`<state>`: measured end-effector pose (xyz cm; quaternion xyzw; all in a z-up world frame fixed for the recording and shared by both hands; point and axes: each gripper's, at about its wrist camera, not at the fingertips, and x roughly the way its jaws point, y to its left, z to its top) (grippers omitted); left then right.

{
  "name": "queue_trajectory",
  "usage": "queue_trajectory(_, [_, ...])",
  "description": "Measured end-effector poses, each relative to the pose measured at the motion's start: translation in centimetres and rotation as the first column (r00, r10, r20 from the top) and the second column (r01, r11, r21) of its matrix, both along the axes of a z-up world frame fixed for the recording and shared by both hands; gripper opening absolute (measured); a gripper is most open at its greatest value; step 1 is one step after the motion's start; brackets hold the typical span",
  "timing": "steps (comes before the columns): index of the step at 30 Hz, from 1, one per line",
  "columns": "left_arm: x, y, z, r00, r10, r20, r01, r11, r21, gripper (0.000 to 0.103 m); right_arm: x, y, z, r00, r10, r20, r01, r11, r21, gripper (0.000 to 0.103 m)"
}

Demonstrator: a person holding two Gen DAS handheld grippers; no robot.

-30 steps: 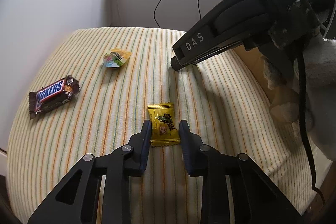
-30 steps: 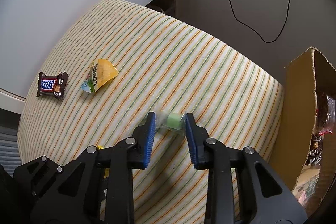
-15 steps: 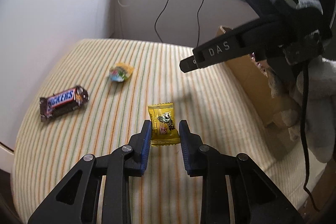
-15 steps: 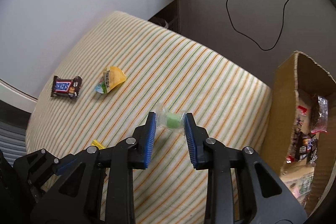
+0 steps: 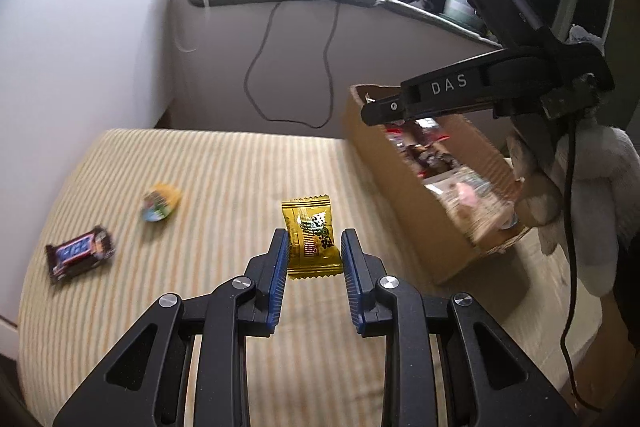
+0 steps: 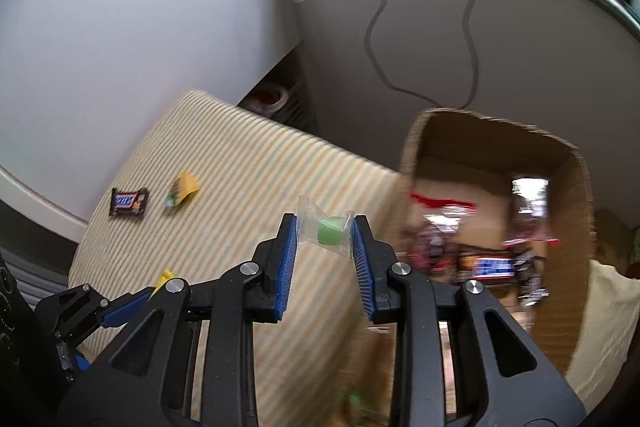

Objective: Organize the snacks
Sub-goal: 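Carry the yellow packet and green mint over the box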

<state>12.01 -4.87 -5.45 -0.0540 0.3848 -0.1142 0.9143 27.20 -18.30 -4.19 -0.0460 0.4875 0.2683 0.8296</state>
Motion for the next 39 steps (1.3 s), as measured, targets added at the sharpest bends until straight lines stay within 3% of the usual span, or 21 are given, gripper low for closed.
queue_trajectory(7, [1.8,-3.1,0.8,0.998,-0.06,0.013,0.06,0.998,0.004,0.025,2.7,-4.9,0.1,0.998,-0.066,-0.001,0.066,0.998,0.013,0.029])
queue_trajectory(17, [4.0,-7.5,1.7,0.99,-0.138,0.021,0.137,0.99,0.021,0.025,6.6,-8.1,-1.7,0.993,-0.11,-0.044,0.111,0.994,0.023,0.029])
queue_trajectory(27, [6.4,-11.1,1.9,0.979,-0.204,0.02,0.203,0.979,0.03,0.025,8.5,-8.8,-3.3,0.991,-0.108,-0.077,0.11,0.994,0.024,0.029])
queue_trajectory(39, [6.6,-13.3,1.2,0.969,-0.247,0.0,0.247,0.968,0.038,0.025,8.7,-8.7,-4.4,0.99,-0.108,-0.094,0.111,0.994,0.023,0.029])
